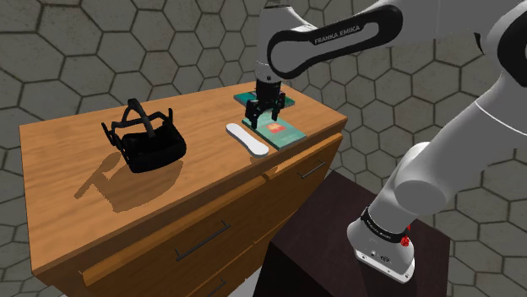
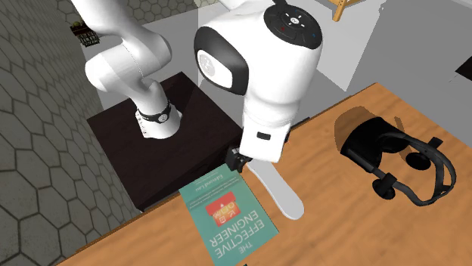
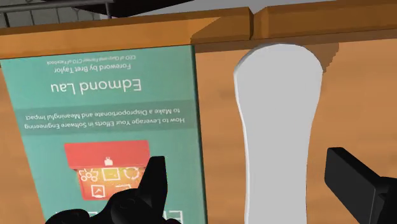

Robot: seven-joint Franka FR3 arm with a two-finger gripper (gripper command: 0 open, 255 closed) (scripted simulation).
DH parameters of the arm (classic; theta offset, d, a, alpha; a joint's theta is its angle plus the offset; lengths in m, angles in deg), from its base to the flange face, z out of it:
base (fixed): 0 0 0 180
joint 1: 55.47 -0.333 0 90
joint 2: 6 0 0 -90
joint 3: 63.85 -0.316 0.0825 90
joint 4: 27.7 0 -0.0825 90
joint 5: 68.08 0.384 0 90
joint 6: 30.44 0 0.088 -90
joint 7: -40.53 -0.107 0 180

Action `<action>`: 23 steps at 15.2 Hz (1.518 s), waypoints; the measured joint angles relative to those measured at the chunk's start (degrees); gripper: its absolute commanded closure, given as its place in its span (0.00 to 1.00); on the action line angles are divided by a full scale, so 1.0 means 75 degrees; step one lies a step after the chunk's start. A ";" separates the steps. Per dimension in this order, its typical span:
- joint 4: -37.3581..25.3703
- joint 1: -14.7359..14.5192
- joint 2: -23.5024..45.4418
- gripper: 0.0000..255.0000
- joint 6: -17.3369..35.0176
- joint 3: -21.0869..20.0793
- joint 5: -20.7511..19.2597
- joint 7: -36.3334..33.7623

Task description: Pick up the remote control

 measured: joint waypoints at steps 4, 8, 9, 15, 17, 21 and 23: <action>-0.0522 -0.0065 0.1065 0.00 0.0612 -0.0131 0.0025 -0.0307; -0.0655 -0.0083 0.1567 0.00 0.1005 -0.0155 -0.0015 -0.0413; -0.0623 -0.0084 0.1621 0.00 0.1090 -0.0155 -0.0025 -0.0421; -0.0429 -0.0085 0.1870 1.00 0.1539 -0.0153 -0.0086 -0.0465; -0.0424 -0.0085 0.1872 1.00 0.1549 -0.0153 -0.0089 -0.0463; -0.0423 -0.0085 0.1871 1.00 0.1555 -0.0153 -0.0090 -0.0460; -0.0424 -0.0084 0.1872 1.00 0.1553 -0.0152 -0.0090 -0.0460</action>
